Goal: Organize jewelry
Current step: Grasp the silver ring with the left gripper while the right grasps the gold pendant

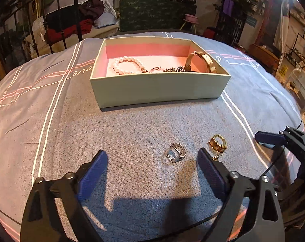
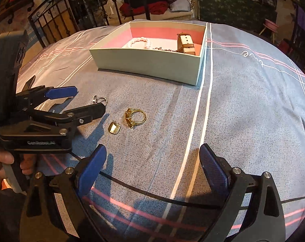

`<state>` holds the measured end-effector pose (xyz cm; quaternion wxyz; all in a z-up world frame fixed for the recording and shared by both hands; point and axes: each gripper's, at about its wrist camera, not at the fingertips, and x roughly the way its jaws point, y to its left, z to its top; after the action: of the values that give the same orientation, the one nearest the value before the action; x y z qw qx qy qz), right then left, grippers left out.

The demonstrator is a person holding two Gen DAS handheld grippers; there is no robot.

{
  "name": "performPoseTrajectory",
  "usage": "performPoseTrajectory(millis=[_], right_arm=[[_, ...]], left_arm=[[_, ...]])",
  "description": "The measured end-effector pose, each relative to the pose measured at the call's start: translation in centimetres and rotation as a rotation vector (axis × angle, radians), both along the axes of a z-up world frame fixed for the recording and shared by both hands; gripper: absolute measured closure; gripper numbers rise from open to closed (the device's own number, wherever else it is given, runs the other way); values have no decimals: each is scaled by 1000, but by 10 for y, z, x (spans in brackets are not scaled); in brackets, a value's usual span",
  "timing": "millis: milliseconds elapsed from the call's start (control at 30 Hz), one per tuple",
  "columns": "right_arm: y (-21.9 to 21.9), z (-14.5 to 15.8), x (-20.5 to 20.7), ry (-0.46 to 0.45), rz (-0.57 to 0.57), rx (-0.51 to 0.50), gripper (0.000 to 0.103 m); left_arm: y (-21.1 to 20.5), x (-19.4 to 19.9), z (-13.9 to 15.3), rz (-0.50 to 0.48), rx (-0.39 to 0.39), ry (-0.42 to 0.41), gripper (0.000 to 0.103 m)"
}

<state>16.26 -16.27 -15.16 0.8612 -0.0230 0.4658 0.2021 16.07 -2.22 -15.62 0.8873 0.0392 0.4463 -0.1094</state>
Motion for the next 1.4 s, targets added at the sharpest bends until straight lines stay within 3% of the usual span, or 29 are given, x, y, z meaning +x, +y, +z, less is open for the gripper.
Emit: performPoseTrajectory(millis=[33,167,200,333,433,500,833,967,1400], right_arm=[[2,-1,-1,1,5,-8,11],[8,2,5,-10,13,1,12],[8,3,8,-8,13,12,13],[21,4,17,6,44,15,18],[37,0,19,23,85,5,31],[42,-3,19,12,89,-15,33],[35,-2,5,26,46,-1,34],[42,-3,-4,-10,59,-40,44],[40,-2,-12,1,44,22,63]], left_arm=[[-4,2,-1,-3,27,-9,27],[-9,0,3,-42,27,-41,84],[-7,1,2,-38,23,-40,86],[4,2,3,-13,-38,-29,86],[9,3,3,12,-56,-24,86],[12,4,4,18,-76,-17,86],[9,3,4,17,-59,-23,86],[8,2,2,21,-61,-19,86],[11,0,2,37,-85,-12,86]])
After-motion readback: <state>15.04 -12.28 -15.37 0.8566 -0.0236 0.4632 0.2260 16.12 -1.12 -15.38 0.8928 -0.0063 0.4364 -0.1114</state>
